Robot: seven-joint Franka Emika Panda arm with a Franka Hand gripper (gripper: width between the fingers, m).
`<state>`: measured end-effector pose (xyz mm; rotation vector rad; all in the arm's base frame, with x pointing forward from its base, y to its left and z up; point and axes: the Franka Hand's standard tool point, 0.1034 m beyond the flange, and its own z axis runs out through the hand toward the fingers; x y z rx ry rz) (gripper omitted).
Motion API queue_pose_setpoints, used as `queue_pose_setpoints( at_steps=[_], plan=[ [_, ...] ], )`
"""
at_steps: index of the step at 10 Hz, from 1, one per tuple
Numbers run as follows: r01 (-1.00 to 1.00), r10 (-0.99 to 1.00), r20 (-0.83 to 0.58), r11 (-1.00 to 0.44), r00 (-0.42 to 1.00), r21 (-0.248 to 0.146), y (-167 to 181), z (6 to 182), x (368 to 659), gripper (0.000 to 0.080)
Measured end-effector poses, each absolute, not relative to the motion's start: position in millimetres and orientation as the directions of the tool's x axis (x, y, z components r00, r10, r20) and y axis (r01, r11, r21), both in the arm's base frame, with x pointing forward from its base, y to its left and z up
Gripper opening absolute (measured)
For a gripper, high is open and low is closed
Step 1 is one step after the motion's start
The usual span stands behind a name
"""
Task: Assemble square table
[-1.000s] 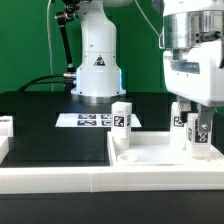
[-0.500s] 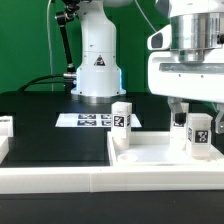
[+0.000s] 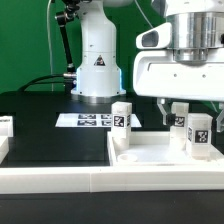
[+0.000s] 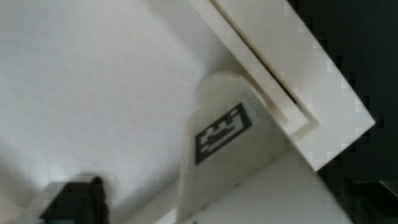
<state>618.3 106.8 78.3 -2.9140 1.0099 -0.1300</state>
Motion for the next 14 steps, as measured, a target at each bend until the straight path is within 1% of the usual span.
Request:
queue_pose_setpoints(
  at_steps=[2, 3, 6, 9, 10, 11, 12, 13, 14],
  plan=[
    [-0.568, -0.572, 0.077, -0.820, 0.817, -0.073, 109.0, 78.7, 619.3, 0.0649],
    [-0.514, -0.518, 0.086, -0.855, 0.851, -0.069, 108.9, 79.0, 620.1, 0.0649],
    [-0.337, -0.338, 0.107, -0.941, 0.935, -0.030, 107.6, 79.9, 621.2, 0.0649],
    [-0.209, -0.210, 0.114, -0.978, 0.971, -0.014, 108.0, 81.4, 623.0, 0.0649],
    [-0.215, -0.215, 0.115, -0.977, 0.970, -0.015, 108.1, 81.8, 623.4, 0.0649],
    [-0.215, -0.216, 0.114, -0.976, 0.970, -0.014, 107.6, 81.4, 623.1, 0.0527],
    [-0.231, -0.231, 0.113, -0.973, 0.966, -0.016, 107.5, 81.4, 623.0, 0.0527],
    [-0.244, -0.245, 0.113, -0.970, 0.963, -0.018, 107.4, 81.3, 623.0, 0.0358],
    [-0.245, -0.246, 0.113, -0.969, 0.963, -0.017, 107.0, 81.2, 622.8, 0.0289]
  ],
)
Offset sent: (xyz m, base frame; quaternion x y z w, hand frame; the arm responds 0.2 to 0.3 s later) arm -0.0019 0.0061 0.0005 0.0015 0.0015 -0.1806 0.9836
